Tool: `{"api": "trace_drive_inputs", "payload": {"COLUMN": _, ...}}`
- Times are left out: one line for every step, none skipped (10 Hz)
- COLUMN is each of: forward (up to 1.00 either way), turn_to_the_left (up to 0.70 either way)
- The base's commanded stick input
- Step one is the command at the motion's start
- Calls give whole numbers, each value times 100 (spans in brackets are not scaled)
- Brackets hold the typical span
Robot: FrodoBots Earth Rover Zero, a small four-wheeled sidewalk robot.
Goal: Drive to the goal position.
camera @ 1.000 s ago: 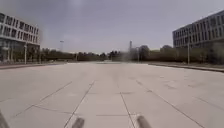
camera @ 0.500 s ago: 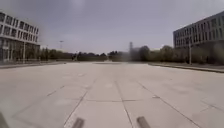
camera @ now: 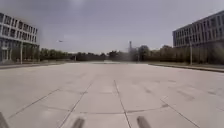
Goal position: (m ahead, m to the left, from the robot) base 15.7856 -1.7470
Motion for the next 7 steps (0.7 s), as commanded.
{"api": "trace_drive_inputs", "payload": {"forward": 70, "turn_to_the_left": 0}}
{"api": "trace_drive_inputs", "payload": {"forward": 70, "turn_to_the_left": 0}}
{"api": "trace_drive_inputs", "payload": {"forward": 70, "turn_to_the_left": 0}}
{"api": "trace_drive_inputs", "payload": {"forward": 70, "turn_to_the_left": 0}}
{"api": "trace_drive_inputs", "payload": {"forward": 70, "turn_to_the_left": 0}}
{"api": "trace_drive_inputs", "payload": {"forward": 70, "turn_to_the_left": 0}}
{"api": "trace_drive_inputs", "payload": {"forward": 70, "turn_to_the_left": 0}}
